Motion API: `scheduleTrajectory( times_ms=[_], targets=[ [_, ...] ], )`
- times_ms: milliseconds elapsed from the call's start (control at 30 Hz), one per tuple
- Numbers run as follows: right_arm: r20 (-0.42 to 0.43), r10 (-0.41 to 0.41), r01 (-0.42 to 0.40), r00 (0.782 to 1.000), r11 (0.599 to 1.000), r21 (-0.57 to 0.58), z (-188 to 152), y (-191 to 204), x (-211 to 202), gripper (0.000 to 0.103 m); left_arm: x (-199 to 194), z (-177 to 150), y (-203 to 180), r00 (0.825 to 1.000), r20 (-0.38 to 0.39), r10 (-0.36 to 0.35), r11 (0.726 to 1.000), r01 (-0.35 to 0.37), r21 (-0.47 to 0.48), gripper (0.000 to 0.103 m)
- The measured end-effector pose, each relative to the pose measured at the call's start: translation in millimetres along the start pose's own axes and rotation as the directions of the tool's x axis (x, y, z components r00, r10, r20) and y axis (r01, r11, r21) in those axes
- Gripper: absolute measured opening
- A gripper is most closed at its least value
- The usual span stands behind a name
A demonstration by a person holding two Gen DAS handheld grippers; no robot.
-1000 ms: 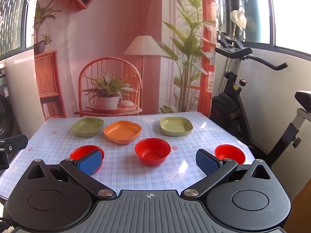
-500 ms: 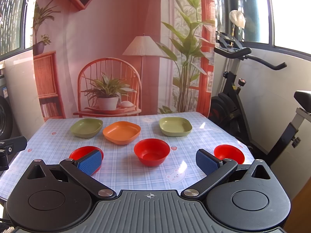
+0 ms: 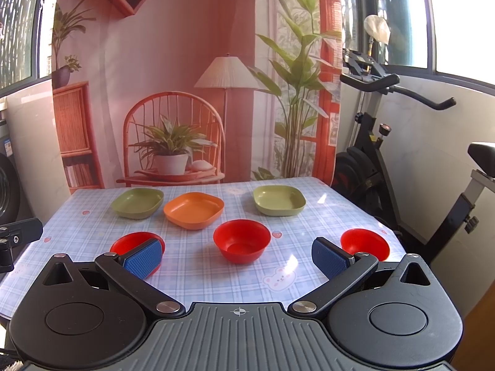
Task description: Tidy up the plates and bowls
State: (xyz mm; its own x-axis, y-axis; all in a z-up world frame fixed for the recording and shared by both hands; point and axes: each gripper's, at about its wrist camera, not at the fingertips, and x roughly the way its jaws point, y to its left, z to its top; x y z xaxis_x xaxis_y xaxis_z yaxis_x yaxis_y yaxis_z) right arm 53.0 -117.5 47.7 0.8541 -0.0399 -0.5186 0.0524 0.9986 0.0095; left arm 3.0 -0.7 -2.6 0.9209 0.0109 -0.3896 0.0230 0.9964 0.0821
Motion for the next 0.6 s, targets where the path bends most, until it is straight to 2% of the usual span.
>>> scheduleTrajectory(
  times_ms=[100, 600],
  targets=[
    [0.000, 0.000, 0.000, 1.000, 1.000, 0.000, 7.2, -6.6, -9.4, 0.103, 0.4, -1.1, 0.2, 1.000, -0.003, 0.001, 1.000, -0.001, -0.003, 0.102],
    [-0.001, 0.000, 0.000, 1.000, 1.000, 0.001, 4.7, -5.2, -5.6, 0.103, 0.0, -2.4, 0.1, 1.000, -0.006, 0.001, 1.000, -0.001, -0.005, 0.102]
  ],
)
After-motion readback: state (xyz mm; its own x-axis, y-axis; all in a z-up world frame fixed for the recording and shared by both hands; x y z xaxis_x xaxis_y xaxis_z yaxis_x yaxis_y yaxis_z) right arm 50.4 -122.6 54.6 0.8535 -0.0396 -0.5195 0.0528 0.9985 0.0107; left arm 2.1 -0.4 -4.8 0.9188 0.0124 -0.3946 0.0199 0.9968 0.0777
